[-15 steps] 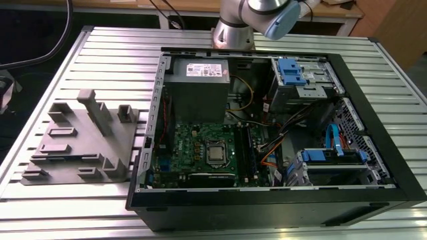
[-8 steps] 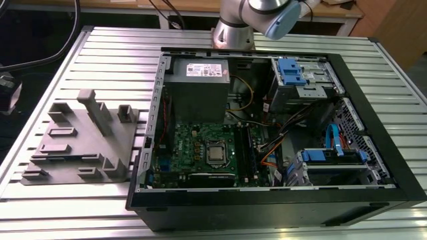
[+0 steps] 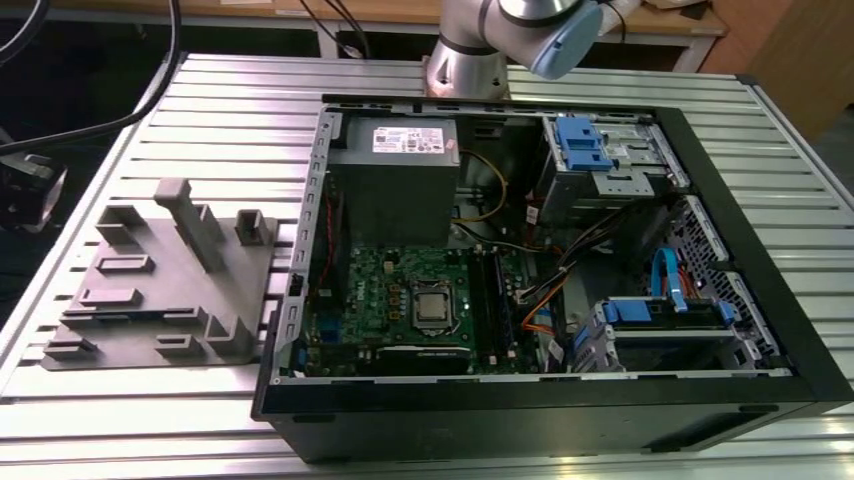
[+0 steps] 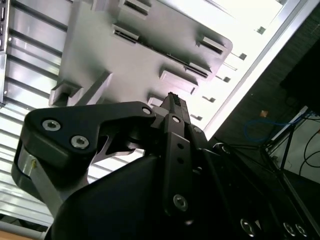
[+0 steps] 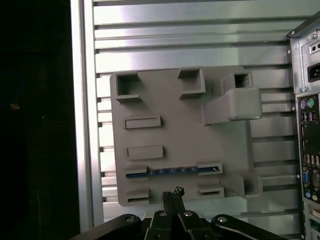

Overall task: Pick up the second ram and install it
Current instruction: 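Reach for the second ram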

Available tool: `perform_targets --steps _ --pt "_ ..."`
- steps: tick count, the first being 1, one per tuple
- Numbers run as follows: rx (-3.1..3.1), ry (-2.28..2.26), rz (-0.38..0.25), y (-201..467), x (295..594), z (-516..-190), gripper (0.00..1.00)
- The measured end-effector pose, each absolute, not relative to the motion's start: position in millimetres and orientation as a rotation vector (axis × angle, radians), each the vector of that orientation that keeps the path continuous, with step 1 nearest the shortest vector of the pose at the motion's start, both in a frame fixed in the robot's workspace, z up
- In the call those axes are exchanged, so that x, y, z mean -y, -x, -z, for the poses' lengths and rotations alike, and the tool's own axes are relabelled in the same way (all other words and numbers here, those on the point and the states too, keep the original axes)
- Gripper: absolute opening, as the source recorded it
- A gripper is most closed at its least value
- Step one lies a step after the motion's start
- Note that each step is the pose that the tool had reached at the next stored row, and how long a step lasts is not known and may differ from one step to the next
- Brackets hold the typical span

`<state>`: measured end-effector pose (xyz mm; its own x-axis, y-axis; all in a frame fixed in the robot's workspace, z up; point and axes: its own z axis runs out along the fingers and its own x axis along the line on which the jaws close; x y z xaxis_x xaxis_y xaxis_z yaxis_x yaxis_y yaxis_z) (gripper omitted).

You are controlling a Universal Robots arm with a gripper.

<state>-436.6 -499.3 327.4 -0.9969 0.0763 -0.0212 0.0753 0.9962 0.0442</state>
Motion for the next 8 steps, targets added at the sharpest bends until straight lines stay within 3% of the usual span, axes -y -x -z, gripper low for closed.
perform_targets --steps 8 --pt "-3.117 -0.118 -0.067 427.7 499.3 -323.5 0.07"
